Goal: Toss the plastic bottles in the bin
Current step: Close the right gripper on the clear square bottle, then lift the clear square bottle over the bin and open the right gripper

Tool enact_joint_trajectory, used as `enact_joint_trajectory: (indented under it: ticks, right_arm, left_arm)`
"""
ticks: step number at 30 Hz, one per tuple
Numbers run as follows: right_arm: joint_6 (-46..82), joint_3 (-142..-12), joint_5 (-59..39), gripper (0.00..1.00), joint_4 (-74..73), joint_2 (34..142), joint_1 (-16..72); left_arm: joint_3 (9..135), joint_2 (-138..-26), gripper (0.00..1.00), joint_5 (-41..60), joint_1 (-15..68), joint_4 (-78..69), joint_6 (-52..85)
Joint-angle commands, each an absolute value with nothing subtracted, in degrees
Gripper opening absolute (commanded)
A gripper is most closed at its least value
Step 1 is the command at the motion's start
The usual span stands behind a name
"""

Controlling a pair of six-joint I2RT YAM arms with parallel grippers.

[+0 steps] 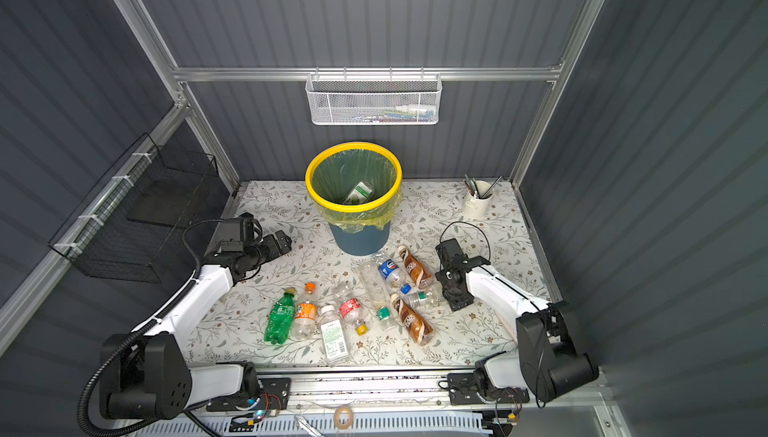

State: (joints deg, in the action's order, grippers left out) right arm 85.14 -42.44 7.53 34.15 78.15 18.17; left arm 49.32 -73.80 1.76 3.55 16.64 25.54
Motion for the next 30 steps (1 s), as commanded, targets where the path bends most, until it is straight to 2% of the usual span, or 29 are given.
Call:
enact_joint_trajectory:
  ticks: [1,10,18,24,30]
  right_arm:
    - [82.44,-41.51,8.95,0.65,35.05,77.58,15.85]
    - [73.63,-41.75,10.91,0.51,34.97,71.88,9.59]
    - [61.54,-44.84,7.35,0.51,33.26,64.77,3.18]
    - [52.38,-52.33,-7.74,0.51,27.31,60.07,-6.7]
    - [48.74,-69.32,-16.68,0.54,26.69,65.34,-7.34]
  left_arm:
    - [48.6,-74.39,0.99,2.83,3.43,15.97,24.7]
    - [48.52,-73.85,1.0,1.9,3.43,16.22,25.48]
    - [47.74,-72.65,1.0,0.97,3.43,16.18,27.46]
    - [46.22,-70.73,1.0,1.58,3.43,15.3,29.5]
    - [45.41,-70.04,0.99,1.67,3.43,16.25,29.54]
